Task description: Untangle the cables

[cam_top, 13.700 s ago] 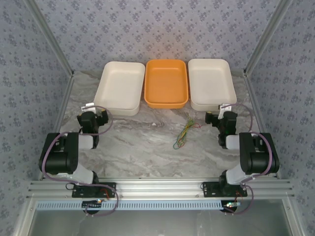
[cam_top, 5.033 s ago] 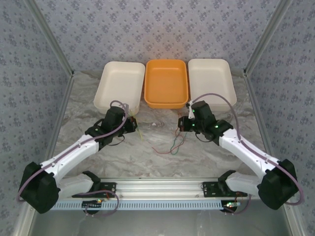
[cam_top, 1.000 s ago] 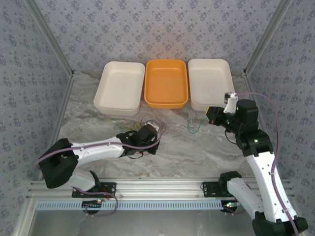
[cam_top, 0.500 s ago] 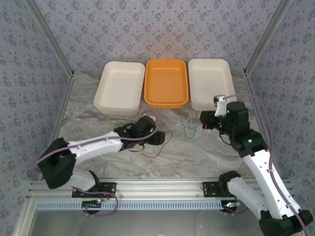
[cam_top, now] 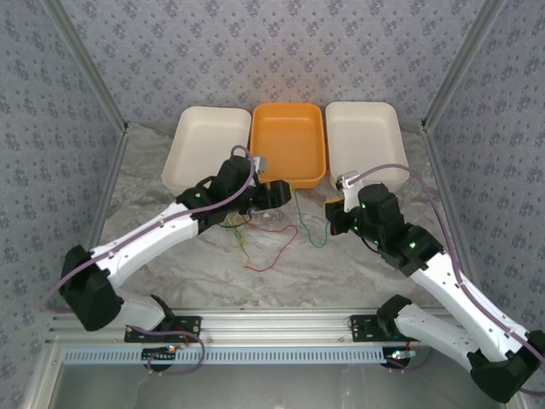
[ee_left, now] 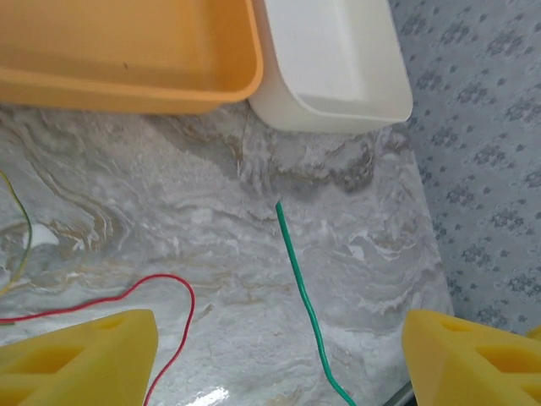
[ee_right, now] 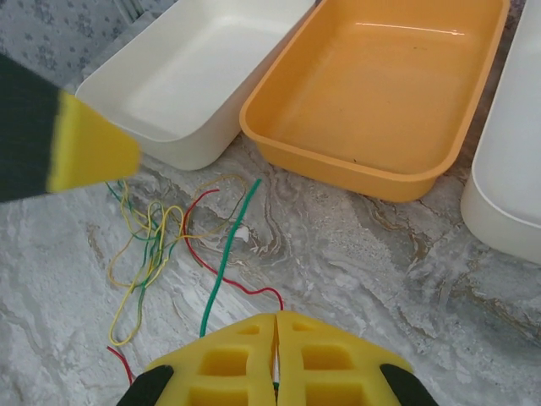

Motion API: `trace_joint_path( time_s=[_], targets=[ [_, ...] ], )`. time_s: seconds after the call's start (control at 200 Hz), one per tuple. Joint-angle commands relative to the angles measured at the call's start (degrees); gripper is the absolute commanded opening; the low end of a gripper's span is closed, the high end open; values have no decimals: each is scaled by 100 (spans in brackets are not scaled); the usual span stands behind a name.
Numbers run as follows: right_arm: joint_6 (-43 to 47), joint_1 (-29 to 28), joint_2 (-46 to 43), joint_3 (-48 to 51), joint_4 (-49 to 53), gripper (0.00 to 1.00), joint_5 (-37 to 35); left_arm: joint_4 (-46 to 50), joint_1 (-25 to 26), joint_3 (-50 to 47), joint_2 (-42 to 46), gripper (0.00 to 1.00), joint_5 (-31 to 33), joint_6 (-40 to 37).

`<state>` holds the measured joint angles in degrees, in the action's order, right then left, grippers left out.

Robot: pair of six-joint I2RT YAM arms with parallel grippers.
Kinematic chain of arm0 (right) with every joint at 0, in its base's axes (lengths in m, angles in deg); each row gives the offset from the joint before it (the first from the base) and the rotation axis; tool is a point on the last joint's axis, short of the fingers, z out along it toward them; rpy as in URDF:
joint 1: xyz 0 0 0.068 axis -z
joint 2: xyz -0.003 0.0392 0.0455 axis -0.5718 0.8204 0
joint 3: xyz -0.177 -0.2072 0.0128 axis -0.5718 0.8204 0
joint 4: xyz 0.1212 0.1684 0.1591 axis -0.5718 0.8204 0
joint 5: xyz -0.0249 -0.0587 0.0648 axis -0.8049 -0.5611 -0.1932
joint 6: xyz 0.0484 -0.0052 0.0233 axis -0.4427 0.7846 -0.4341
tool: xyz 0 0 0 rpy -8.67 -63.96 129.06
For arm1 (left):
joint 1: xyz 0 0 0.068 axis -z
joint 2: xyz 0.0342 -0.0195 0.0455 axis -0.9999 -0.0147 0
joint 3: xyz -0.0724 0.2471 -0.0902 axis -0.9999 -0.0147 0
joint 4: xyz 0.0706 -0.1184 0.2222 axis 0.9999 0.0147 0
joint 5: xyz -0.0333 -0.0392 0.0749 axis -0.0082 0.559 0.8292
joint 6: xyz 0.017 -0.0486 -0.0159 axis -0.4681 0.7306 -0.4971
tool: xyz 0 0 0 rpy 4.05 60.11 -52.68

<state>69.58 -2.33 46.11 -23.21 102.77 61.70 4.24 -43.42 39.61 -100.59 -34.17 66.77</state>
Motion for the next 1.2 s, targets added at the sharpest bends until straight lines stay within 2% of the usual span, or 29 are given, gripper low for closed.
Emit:
trace_joint_path(
  time_s=[0.0, 0.285, 0.425, 0.485, 0.615, 0.739, 0.819, 0.984, 1.199],
  targets=[
    [173, -249, 48, -38, -192, 0, -490, 101, -11, 108, -262, 76, -333, 361],
    [77, -581, 125, -36, -331, 0, -526, -171, -3, 220, -802, 69, -463, 473],
    [39, -646, 104, 14, -369, 0, -538, -338, -2, 204, -963, 60, -480, 546],
    [23, -663, 84, 19, -388, 0, -542, -416, -1, 193, -1017, 48, -481, 577],
    [-58, -677, -39, 67, -416, 0, -763, -477, -8, -19, -916, 0, -129, 756],
    [-491, -626, -395, 243, -540, 0, -1367, -639, -70, -642, -356, 0, 498, 1160],
    [-1187, -433, -805, 569, -959, 0, -1612, -910, -143, -1151, 93, 0, 695, 1553],
    [-3108, -264, -1563, 1667, -2472, 0, -2072, -1703, -45, -2094, 730, 0, 771, 2532],
    [-4195, -268, -1698, 2059, -3473, 0, -2644, -2407, -38, -3187, 1424, 0, 1024, 4125]
  ],
)
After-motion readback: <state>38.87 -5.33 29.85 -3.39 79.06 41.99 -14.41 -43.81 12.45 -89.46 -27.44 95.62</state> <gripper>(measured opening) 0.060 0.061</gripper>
